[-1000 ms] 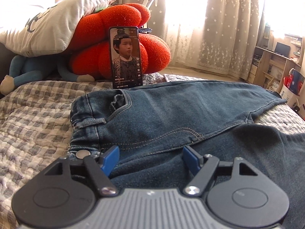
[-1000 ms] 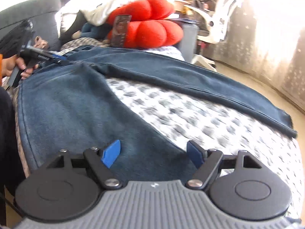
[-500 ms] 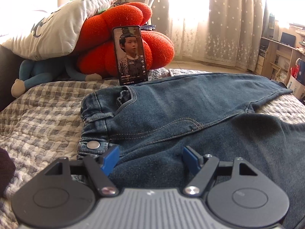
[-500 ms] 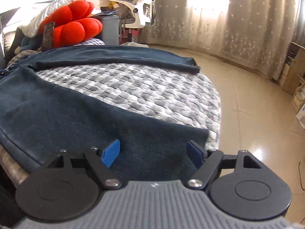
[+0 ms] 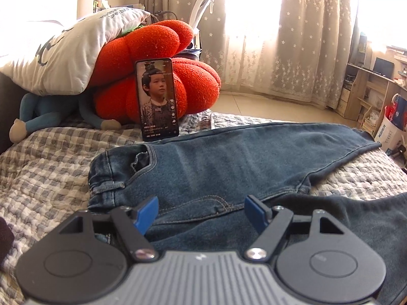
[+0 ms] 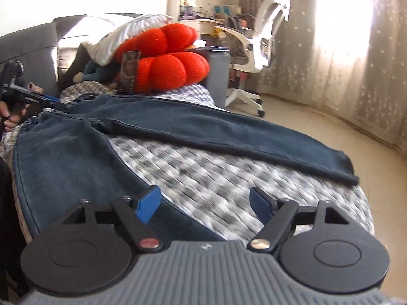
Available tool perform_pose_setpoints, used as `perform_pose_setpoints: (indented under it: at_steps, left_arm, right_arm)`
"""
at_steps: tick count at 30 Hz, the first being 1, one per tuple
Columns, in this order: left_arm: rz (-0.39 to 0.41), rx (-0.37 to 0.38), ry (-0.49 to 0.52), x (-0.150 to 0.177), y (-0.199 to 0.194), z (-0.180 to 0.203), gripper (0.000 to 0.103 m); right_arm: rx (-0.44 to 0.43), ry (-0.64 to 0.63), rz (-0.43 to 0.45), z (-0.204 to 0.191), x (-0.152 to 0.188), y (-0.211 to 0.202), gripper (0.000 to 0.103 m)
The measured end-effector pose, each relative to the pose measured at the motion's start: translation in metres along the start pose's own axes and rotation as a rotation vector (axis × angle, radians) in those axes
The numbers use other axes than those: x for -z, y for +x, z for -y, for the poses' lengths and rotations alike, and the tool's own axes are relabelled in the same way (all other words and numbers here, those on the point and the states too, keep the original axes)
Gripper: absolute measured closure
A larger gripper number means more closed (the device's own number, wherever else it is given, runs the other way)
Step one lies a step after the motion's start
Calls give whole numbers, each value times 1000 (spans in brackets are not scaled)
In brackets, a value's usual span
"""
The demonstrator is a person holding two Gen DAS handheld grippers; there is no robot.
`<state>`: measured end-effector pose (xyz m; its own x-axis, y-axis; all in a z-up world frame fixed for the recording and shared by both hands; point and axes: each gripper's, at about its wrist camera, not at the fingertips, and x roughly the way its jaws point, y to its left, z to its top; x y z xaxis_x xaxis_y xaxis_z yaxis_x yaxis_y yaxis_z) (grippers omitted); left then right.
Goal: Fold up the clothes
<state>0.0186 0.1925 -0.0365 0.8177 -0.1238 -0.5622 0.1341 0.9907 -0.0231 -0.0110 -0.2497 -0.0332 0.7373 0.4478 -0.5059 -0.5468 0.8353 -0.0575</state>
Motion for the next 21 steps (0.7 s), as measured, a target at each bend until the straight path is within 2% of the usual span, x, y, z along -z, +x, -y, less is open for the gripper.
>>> perform_pose_setpoints:
  at_steps: [6,12,17,21]
  left_arm:
    - [-102,-102,-41,-21,19,12,26]
    - [-166,-188,-70,-46,37,17,23]
    - [-172,-192,-56,-59,47,16,22]
    - [-162,-209,-47,-61,53,0,22]
  right_arm:
    - [-93,-46,20,-25,-43,44,24]
    - [-151,-63,14,-39,-66,70,23]
    - [-193,-108,-12,-52,-82,93,23]
    - [-208,-139,-19,-59,-93,110,23]
